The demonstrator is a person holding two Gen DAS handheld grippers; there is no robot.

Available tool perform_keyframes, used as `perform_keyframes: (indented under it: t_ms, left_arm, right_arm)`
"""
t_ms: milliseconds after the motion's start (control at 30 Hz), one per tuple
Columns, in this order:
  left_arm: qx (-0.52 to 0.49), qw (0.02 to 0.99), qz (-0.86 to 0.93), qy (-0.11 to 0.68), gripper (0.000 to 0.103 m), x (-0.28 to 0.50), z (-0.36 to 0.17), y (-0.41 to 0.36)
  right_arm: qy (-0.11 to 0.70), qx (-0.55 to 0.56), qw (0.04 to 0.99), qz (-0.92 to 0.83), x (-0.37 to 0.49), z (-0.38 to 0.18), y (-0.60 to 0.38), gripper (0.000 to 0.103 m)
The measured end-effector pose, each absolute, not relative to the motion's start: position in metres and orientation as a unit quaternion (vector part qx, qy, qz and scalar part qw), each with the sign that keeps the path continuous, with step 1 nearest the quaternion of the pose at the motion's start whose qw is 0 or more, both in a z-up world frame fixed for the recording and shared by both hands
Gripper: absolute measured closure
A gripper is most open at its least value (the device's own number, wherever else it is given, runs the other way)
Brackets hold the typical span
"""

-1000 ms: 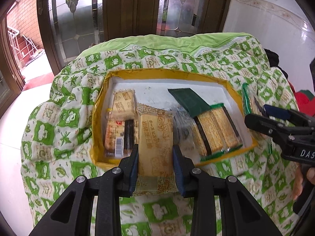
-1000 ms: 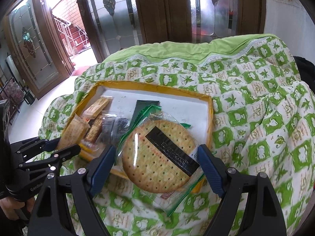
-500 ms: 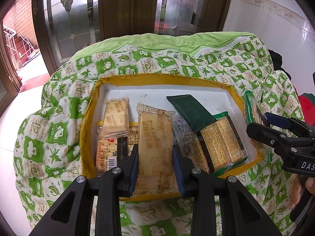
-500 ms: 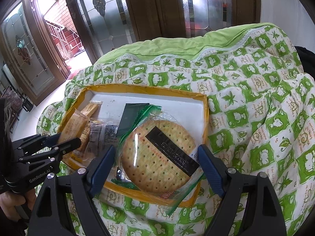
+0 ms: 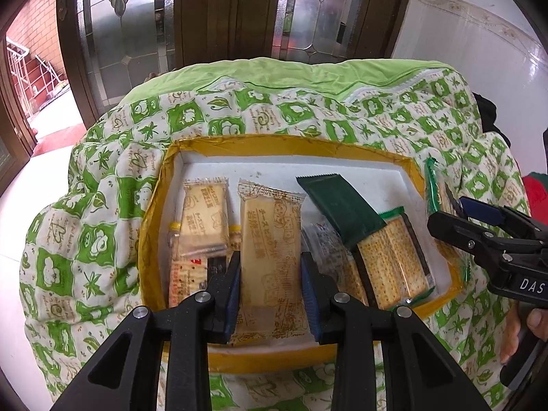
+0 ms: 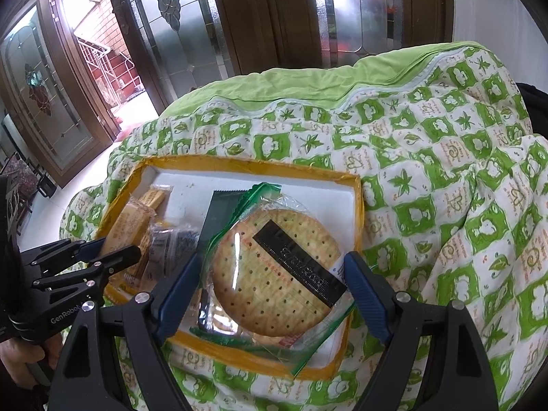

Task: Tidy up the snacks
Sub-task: 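Lower the biscuit pack into the tray with the left tool while the right lowers the cracker bag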

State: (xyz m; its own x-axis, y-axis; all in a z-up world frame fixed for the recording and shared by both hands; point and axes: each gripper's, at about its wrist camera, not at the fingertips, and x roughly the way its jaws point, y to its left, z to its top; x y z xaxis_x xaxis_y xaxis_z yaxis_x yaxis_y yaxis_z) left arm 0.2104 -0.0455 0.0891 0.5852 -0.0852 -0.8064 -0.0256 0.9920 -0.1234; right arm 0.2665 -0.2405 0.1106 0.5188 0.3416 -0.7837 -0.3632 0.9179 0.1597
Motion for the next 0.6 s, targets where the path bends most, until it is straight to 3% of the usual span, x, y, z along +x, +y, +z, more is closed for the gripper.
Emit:
perform_keyframes:
  t_ms: [600]
  left_arm:
    - [-0.074, 0.879, -0.016, 0.471, 0.070, 0.258, 0.075, -0.042]
  right_arm:
    - [0.468, -0.056, 0.859, 0.202, 0.311, 0.084, -0.215, 0.019]
